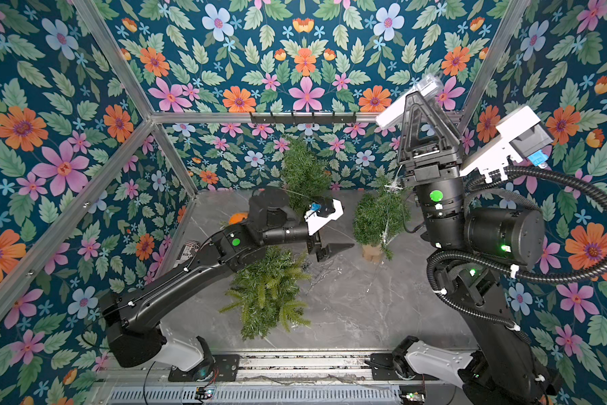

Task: Wrap string light around the christmas tree
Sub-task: Pick up the light string from the center of the board, then wrap the light string around the Christmas tree.

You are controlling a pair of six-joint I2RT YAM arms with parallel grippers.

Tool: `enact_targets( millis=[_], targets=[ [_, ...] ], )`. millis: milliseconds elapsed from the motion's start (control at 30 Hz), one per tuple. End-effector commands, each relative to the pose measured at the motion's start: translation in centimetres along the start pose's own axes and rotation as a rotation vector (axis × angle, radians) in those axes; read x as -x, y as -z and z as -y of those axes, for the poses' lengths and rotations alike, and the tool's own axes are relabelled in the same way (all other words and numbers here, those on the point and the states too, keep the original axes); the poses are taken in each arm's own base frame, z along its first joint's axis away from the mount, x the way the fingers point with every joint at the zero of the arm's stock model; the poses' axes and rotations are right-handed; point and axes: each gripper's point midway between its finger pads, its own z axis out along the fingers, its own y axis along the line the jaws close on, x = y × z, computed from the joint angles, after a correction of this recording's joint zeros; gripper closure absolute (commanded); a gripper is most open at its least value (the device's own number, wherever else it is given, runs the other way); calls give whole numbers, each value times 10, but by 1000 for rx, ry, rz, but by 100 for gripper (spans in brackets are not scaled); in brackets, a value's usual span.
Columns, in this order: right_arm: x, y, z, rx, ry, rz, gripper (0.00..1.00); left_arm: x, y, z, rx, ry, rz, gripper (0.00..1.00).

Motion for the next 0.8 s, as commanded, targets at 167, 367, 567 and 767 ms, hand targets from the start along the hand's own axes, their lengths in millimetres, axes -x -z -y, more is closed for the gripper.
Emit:
enact_targets(
  millis=[167, 367, 567, 767],
  targets=[
    [24, 13, -7, -8, -18, 34, 56, 22, -10, 22, 154, 156, 83, 1],
    [30, 20, -6, -28, -22, 33, 56, -10, -33, 55, 171, 362, 73, 3],
    [35, 23, -5, -57, -29, 18, 55, -62, -55, 90, 172, 346, -49, 4],
    [39, 27, -7, -59, -35, 15, 55, -101, -74, 102, 175, 312, -89, 3]
  ],
)
